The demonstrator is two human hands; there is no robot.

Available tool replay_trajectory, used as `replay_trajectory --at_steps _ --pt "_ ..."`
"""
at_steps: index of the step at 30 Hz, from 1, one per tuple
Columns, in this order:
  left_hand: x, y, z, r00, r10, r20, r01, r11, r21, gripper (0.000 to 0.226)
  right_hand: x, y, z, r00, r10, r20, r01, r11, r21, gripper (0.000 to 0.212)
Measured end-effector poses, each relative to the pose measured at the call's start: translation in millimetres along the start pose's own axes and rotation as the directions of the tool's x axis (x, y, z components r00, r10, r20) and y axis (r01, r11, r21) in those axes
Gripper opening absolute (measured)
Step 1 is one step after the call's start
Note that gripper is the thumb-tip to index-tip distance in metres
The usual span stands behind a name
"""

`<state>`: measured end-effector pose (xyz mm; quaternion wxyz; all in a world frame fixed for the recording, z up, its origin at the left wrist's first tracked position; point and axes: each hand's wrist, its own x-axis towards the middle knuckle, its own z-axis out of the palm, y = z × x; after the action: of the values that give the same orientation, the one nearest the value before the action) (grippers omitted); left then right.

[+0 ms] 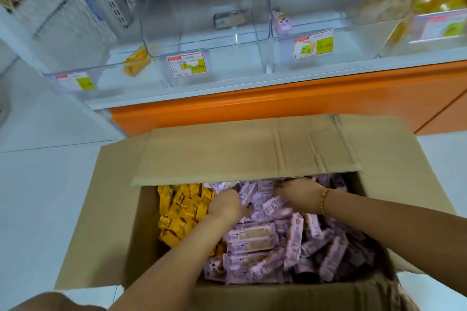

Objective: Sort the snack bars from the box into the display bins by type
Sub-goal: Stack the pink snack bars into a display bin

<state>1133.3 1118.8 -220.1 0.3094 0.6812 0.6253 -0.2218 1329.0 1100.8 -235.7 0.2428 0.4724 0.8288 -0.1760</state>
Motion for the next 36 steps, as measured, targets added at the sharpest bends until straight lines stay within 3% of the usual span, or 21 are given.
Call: replay_trajectory --at_steps 3,6,8,11,13,16,20,23,25,29,33,36 --pt "-7.6 1.6 10.5 0.983 0.017 -0.184 -0.015 1.0 0.009 0.039 -15.7 -6.8 -8.0 0.999 0.016 0.032 -0.018 0.998 0.056 0.048" --pt "-24.9 -2.9 -7.7 0.989 0.019 -0.149 -0.025 0.999 -0.038 0.029 -38.6 -13.6 -21.8 1.0 0.016 -0.001 -0.015 0.976 0.216 0.043" --pt "-41.9 -13.0 -32.2 0.996 0.065 -0.058 -0.077 0.971 -0.225 0.016 -56.8 -15.7 -34.4 0.998 0.025 -0.063 0.005 0.9 0.435 0.027" --pt "-78.3 -25.1 -70.3 0.971 0.24 0.019 -0.172 0.748 -0.641 0.032 -92.0 -14.9 -69.9 0.98 0.085 -0.181 0.075 0.684 0.725 0.036" --pt "-96.9 -25.2 -90.4 0.941 0.321 -0.113 -0.307 0.658 -0.687 0.029 -113.5 -12.6 -102.1 0.913 0.191 -0.361 0.19 0.583 0.79 0.029" --pt "-117.7 -6.7 -114.1 0.89 0.365 -0.274 -0.429 0.469 -0.772 0.034 -131.1 -7.3 -142.5 0.769 0.347 -0.536 0.381 0.424 0.821 0.031" --pt "-121.4 24.5 -129.4 0.844 0.355 -0.403 -0.474 0.14 -0.869 0.034 -123.0 -11.4 -158.8 0.798 0.29 -0.529 0.367 0.462 0.807 0.026" --pt "-113.6 42.3 -129.7 0.873 0.267 -0.408 -0.406 -0.062 -0.912 0.016 -113.4 -14.7 -159.2 0.741 0.393 -0.545 0.324 0.502 0.802 0.037" --pt "-105.8 51.6 -128.9 0.887 0.168 -0.429 -0.416 -0.11 -0.903 0.008 -113.4 -13.5 -163.2 0.695 0.433 -0.574 0.332 0.514 0.791 0.038" --pt "-90.1 67.1 -134.1 0.9 0.116 -0.419 -0.407 -0.116 -0.906 0.026 -120.3 -11.6 -179.0 0.688 0.409 -0.6 0.282 0.61 0.74 0.034" --pt "-80.9 73.7 -140.1 0.896 0.252 -0.365 -0.329 -0.172 -0.928 0.036 -111.6 -4.5 -189.5 0.668 0.478 -0.571 0.327 0.5 0.802 0.032" --pt "-76.2 71.5 -151.2 0.838 0.364 -0.407 -0.325 -0.266 -0.908 0.049 -111.7 5.2 -202.9 0.706 0.476 -0.524 0.395 0.349 0.85 0.036"
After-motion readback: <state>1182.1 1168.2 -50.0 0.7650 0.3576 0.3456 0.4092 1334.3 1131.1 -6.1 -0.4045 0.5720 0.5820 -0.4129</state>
